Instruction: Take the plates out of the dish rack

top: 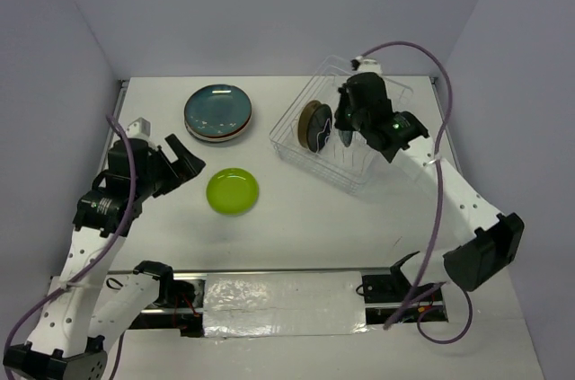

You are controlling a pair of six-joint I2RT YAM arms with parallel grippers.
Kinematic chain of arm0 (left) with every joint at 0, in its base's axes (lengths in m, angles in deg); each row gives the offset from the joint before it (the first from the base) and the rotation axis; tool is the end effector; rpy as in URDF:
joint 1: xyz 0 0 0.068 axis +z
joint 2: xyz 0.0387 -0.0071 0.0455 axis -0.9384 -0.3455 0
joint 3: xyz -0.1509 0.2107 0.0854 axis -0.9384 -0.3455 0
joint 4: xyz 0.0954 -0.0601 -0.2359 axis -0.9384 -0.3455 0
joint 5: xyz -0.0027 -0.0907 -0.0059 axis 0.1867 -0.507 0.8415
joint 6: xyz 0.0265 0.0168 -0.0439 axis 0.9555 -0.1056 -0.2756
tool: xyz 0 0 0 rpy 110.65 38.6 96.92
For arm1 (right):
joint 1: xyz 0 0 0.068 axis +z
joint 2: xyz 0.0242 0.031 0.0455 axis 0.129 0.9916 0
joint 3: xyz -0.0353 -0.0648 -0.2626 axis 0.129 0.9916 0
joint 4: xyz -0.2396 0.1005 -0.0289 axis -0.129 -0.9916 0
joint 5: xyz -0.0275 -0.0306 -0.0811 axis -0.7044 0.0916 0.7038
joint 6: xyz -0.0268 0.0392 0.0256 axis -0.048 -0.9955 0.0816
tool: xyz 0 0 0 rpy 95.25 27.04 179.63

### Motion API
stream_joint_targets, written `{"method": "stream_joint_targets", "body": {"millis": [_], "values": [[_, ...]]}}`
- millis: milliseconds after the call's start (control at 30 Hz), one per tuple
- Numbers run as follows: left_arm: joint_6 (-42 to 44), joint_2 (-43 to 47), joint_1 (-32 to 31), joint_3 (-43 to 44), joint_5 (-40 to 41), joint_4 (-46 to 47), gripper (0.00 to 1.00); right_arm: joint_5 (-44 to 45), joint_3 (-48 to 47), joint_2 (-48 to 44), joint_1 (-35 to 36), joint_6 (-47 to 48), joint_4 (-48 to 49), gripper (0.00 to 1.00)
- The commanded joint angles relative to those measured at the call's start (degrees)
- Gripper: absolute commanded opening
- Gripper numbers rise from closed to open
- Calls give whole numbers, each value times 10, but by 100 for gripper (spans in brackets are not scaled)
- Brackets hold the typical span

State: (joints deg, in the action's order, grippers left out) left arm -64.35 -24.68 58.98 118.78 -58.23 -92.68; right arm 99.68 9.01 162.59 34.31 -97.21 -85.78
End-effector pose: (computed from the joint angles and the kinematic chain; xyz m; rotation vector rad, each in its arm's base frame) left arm 0.1487 -0.0277 0.3445 -0.6246 2.0729 -0.5395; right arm 0.2741 0.1277 0.3797 0.1344 2.1112 0.2407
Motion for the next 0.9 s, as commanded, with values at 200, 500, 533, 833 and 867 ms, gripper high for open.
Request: {"method": "stream_joint_targets", "body": {"millis": [200,500,533,833,867], "values": [[-130,-56,-3,86,-169,38,99,82,5,19,405,499,-65,0],[-123,-42,-3,40,-155,8,94,163,-55,121,537,562,-5,0],[-120,-39,-3,31,-155,9,93,173,-62,127,540,567,-1,0],[-114,-33,-2,-48,-174,44,68,224,-112,187,563,603,50,0],[-115,-33,-3,-52,-182,48,62,224,-110,187,563,606,67,0]]}}
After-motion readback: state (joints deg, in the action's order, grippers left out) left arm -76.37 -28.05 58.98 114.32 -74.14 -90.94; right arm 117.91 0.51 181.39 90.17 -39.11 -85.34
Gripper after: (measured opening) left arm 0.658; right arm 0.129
